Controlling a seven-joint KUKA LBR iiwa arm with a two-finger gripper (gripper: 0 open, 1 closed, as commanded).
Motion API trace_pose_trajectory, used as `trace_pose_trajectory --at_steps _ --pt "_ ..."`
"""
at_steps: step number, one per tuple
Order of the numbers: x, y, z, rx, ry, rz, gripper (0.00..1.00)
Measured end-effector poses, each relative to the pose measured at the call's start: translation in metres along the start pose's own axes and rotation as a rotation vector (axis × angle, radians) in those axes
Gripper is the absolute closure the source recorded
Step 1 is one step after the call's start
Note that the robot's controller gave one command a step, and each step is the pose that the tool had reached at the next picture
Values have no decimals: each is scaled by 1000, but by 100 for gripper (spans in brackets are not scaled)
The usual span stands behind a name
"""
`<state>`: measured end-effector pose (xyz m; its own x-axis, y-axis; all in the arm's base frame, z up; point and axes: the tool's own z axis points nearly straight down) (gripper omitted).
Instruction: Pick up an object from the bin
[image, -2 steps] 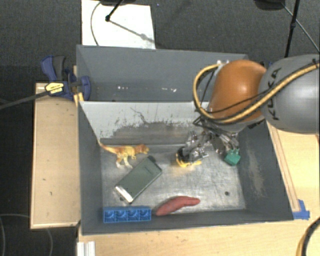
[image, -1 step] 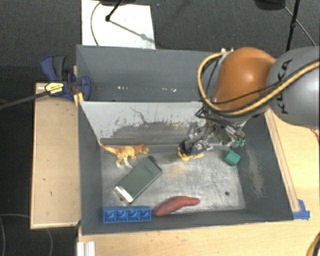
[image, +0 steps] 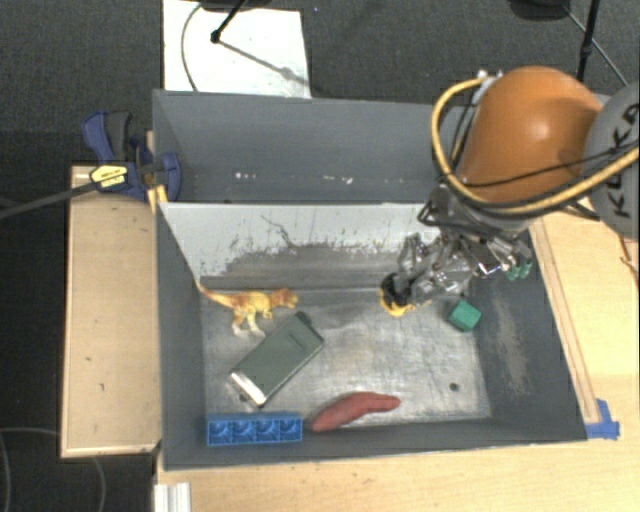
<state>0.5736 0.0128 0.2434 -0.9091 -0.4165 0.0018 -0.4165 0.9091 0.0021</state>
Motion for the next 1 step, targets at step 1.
trace_pose_trajectory --at_steps 1 --pt "1 -3 -14 2 -4 -18 100"
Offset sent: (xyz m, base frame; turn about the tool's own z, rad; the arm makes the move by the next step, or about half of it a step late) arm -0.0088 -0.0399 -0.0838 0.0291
